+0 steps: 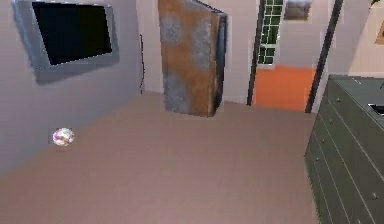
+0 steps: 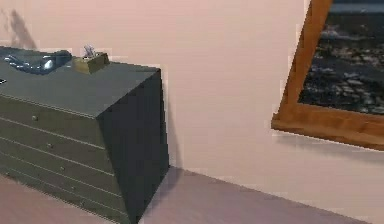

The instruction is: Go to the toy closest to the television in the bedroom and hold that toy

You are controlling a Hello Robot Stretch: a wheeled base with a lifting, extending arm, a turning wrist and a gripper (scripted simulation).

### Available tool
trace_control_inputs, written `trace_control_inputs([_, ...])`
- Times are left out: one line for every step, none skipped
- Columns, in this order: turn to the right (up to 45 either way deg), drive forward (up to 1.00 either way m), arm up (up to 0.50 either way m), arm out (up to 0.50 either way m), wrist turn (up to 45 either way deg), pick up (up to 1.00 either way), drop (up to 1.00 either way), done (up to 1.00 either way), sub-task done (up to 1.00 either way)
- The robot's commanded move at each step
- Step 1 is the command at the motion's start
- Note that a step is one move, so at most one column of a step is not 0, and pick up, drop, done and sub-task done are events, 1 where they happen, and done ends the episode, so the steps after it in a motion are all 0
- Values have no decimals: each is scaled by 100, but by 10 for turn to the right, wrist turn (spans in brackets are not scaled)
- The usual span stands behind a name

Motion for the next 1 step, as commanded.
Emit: trace_control_inputs([0, 5, 0, 0, 0, 0, 0, 0, 0])
